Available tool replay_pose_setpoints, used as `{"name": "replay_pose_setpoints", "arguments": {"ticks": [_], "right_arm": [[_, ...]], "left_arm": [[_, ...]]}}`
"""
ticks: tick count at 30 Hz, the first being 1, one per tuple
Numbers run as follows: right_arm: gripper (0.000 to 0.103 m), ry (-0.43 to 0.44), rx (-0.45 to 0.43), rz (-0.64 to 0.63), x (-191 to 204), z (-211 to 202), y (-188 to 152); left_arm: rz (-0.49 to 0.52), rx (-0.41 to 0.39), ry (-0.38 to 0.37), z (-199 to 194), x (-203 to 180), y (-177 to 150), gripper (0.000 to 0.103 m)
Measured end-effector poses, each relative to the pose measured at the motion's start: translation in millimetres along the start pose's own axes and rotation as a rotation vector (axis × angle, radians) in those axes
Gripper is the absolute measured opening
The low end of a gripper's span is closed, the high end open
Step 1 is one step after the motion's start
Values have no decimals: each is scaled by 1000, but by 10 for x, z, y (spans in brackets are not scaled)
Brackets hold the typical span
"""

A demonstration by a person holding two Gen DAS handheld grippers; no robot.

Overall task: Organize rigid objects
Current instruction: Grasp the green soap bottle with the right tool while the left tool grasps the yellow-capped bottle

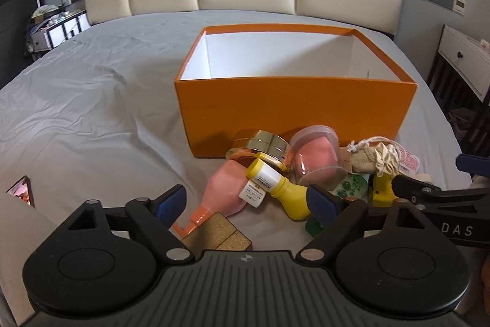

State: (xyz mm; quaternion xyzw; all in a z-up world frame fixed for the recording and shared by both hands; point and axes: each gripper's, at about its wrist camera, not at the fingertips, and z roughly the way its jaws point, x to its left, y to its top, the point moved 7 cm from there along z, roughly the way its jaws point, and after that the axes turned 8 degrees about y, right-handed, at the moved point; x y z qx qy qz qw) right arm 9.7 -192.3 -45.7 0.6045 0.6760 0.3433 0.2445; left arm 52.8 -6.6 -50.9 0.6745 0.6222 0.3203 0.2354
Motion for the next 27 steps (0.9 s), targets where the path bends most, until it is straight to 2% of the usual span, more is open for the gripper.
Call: {"name": "replay_pose_setpoints", "arguments": {"ticks": [5, 8, 10, 12, 15, 18, 20, 23, 27], "right_arm": [[100, 51, 21, 2, 27, 23, 7], [100, 79, 54, -6, 75, 75, 32], [92, 101, 80, -25, 123, 123, 56], [77, 121, 110, -45, 178, 186, 70], [70, 136, 164, -26, 212, 296, 76], [58, 174, 225, 42, 233, 416, 50], [55, 188, 263, 110, 218, 498, 34], [53, 213, 290, 203, 216, 572, 21], [53, 217, 298, 253, 256, 661, 44]], "left_arm": [[-13, 53, -107, 37, -22, 4, 77], [-35, 79, -140, 82, -19, 37, 66], [-50, 100, -166, 118, -17, 63, 59], [-84, 138, -192, 168, 1, 87, 50], [-132, 195, -223, 239, 20, 124, 41], [-145, 232, -237, 301, 6, 144, 40], [-162, 252, -245, 343, 6, 157, 40], [-198, 285, -226, 433, 20, 189, 40], [-242, 317, -222, 552, 21, 206, 43]]}}
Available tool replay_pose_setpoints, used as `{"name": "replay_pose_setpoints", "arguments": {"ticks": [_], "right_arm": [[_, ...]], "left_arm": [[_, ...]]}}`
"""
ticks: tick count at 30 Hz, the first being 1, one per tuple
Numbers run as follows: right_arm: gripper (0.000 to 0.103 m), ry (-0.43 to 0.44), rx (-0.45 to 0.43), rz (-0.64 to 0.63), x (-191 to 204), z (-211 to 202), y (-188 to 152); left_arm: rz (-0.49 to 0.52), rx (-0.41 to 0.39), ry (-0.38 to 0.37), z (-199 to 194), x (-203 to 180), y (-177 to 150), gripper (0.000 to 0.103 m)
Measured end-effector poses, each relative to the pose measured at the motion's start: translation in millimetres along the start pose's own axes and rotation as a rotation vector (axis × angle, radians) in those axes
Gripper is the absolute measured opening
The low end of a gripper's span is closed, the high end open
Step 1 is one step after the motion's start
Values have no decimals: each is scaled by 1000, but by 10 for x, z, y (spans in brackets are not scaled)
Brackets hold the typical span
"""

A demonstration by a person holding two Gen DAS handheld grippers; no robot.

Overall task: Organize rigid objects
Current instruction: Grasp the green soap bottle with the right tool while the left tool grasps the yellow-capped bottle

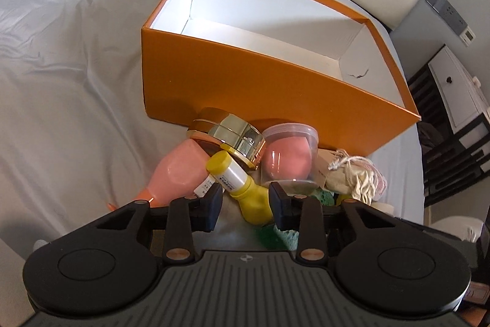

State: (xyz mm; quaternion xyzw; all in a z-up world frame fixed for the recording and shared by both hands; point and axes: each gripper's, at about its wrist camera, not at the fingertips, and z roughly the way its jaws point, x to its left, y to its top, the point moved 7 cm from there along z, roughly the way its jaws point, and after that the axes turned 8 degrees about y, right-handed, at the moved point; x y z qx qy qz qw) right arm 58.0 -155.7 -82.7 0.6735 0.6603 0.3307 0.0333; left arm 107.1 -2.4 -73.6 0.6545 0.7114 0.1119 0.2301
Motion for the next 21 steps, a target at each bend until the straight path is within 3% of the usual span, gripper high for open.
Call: {"name": "replay_pose_setpoints", "arguments": {"ticks": [13, 21], "right_arm": [[59, 7, 87, 140, -22, 311, 60], [41, 21, 111, 163, -118, 237, 7]], "left_arm": [[-20, 29, 46, 342, -22, 57, 45], [61, 24, -16, 246, -101, 4, 27]]}}
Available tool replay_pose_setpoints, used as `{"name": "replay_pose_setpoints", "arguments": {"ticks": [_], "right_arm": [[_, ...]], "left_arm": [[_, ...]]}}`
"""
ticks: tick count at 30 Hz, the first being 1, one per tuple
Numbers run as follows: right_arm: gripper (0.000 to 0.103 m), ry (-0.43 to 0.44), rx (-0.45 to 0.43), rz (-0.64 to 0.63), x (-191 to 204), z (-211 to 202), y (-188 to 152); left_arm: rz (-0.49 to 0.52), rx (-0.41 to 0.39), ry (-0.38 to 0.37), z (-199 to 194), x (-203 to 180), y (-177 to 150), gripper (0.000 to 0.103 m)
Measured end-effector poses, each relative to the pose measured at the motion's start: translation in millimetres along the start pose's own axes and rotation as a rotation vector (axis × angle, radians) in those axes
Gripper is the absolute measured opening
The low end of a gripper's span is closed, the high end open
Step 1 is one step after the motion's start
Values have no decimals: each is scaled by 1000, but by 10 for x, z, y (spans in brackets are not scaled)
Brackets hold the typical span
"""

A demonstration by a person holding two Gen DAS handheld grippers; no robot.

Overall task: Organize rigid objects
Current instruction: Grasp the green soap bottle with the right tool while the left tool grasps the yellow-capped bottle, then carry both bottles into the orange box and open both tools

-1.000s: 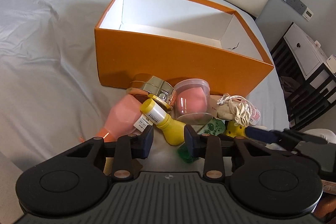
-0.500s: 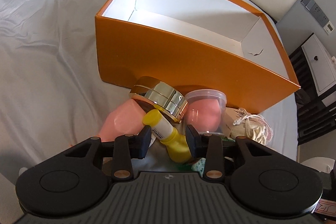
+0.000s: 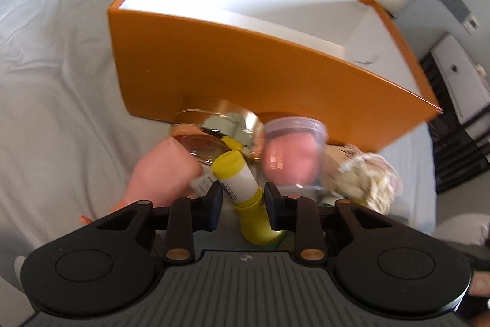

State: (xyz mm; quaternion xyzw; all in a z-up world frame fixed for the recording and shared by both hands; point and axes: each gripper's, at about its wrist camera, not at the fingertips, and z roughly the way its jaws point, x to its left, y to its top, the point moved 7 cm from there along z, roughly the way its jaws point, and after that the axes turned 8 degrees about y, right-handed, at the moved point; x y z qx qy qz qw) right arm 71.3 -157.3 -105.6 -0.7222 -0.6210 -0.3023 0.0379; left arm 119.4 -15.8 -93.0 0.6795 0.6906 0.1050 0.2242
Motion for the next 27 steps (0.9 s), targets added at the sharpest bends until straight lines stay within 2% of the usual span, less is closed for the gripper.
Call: {"name": "replay_pose_setpoints", "arguments": {"ticks": [2, 6, 15, 21, 27], "right_arm": [[38, 10, 10, 12, -28, -52, -40], [32, -1, 6, -21, -16, -211, -174], [30, 45, -102, -85, 213, -686, -262], [30, 97, -217, -175, 487, -1107, -1], [30, 134, -370, -276, 782, -1431, 554]], "left_arm": [[45, -11, -27, -116, -55, -20, 24], [110, -49, -28, -315, -96, -75, 24], [101, -122, -31, -657, -82, -49, 24], [151, -240, -28, -1003, -129, 216, 24], [176, -364, -29, -1309, -152, 723, 24]]}}
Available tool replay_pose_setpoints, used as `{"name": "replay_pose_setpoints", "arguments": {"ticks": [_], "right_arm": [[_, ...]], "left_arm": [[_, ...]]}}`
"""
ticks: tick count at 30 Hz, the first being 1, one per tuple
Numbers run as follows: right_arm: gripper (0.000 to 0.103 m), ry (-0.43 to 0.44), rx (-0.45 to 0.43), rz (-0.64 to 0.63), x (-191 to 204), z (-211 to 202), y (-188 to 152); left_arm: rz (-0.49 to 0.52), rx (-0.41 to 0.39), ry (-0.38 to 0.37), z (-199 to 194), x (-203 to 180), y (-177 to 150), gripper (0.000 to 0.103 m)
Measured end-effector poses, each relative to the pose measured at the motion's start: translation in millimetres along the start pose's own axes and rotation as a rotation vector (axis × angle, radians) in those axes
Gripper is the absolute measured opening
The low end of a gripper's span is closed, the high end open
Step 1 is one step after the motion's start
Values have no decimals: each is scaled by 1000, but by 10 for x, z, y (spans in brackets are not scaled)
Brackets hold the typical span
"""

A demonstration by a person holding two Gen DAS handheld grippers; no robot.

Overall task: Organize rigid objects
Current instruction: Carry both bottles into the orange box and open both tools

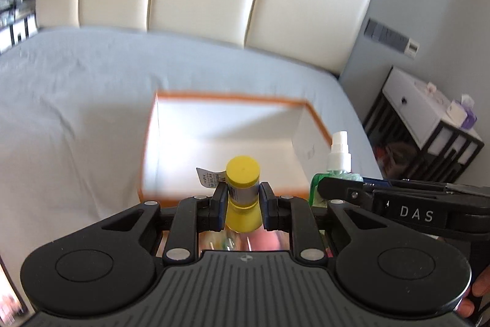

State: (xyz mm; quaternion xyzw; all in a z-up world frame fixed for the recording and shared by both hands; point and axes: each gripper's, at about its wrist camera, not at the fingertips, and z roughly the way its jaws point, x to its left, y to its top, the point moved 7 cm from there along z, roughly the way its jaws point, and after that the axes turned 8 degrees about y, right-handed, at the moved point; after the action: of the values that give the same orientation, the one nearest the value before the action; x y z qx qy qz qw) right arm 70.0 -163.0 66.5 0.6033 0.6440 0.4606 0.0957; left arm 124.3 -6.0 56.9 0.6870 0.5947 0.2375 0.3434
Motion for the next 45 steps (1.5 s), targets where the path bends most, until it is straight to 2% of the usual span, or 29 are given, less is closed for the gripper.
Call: {"name": "replay_pose_setpoints", "arguments": {"ticks": [2, 4, 7, 10, 14, 17, 22, 26, 31, 35, 37, 39, 41, 45], "right_arm": [[30, 11, -42, -23, 39, 45, 232], [30, 19, -64, -34, 58, 133, 406], [30, 37, -57, -14, 28, 359, 622], [30, 41, -24, -1, -61, 672, 706], [30, 48, 95, 51, -251, 1155, 599], [30, 55, 138, 64, -328, 1384, 523], [30, 98, 235, 139, -414, 1705, 366], [30, 94, 285, 140, -404, 1887, 220], [30, 107, 335, 156, -394, 2005, 92], [30, 105, 341, 137, -367, 1998, 80], [30, 105, 346, 130, -346, 1996, 77], [30, 104, 353, 133, -340, 1999, 75], [30, 99, 356, 131, -335, 1996, 65], [30, 76, 339, 117, -322, 2020, 99]], "left_arm": [[17, -30, 14, 21, 23, 190, 24], [22, -26, 14, 122, 46, 346, 24], [31, 46, 3, 421, 95, 427, 24], [72, 130, 34, 766, 140, 328, 24], [98, 229, 42, 1112, 167, 91, 24], [120, 276, 51, 1266, 178, -61, 24], [157, 319, 68, 1365, 213, -187, 24], [199, 341, 84, 1398, 230, -265, 24], [188, 338, 94, 1430, 280, -227, 24], [184, 327, 82, 1428, 290, -200, 26], [164, 334, 81, 1412, 331, -195, 29], [136, 334, 77, 1358, 370, -174, 40], [124, 306, 51, 1233, 387, -142, 45], [43, 192, 39, 942, 518, -14, 46]]}}
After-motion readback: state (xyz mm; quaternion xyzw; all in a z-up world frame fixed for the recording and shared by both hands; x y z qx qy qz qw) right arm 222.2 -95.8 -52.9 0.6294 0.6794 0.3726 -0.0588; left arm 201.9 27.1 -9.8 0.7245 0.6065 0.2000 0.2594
